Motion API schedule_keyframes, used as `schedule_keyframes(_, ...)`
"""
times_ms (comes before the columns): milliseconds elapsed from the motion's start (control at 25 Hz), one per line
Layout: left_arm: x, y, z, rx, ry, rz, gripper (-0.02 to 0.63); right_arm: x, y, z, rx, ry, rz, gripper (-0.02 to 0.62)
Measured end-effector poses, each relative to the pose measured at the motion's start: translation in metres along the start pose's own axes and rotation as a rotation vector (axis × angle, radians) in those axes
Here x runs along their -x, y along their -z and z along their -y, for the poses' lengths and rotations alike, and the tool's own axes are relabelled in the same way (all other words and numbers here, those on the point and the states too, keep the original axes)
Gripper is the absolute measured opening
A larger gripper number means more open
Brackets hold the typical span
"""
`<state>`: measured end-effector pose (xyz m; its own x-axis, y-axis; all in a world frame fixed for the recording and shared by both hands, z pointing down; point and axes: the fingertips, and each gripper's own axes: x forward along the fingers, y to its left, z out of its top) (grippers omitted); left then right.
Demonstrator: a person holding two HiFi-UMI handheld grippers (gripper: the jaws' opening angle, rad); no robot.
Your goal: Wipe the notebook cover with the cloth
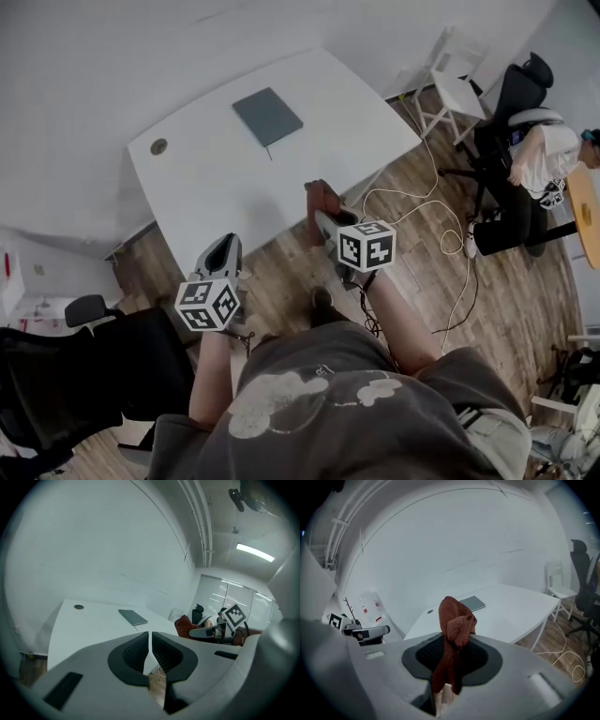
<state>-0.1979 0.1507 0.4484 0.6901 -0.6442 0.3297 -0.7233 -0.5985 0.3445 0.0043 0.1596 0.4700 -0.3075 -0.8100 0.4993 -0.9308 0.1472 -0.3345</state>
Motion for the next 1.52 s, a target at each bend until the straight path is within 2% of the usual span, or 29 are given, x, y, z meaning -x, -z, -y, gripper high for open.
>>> schedule_keyframes(320,-0.044,-0.011,0.012,0.027,-0.086,0.014,0.020,-0.012,-0.024,0.051,0.009,-0.060,-0.027,0.103)
schedule_keyframes(520,-0.067,-0.012,0.032,0.011,-0.112,0.003,0.020,-0.014,-0.033,0.078,0.018,-0.107,-0.043,0.103)
schedule_keyframes(840,-0.092,-0.009,0.053,0.019,-0.171,-0.004,0.020,-0.022,-0.038,0.109,0.006,-0.166,-0.068,0.103)
schedule_keyframes(1000,-0.094,-0.009,0.061,-0.013,-0.181,-0.024,0.020,-0.032,-0.033,0.111,-0.004,-0.192,-0.095,0.103)
schedule_keyframes(1240,-0.100,-0.014,0.040,-0.013,-0.179,-0.027,0.020,-0.056,-0.034,0.102,-0.010,-0.196,-0.113,0.103)
schedule_keyframes(1520,-0.124,-0.013,0.015,0.009,-0.149,-0.043,0.020,-0.077,-0.043,0.115,-0.022,-0.143,-0.125,0.103)
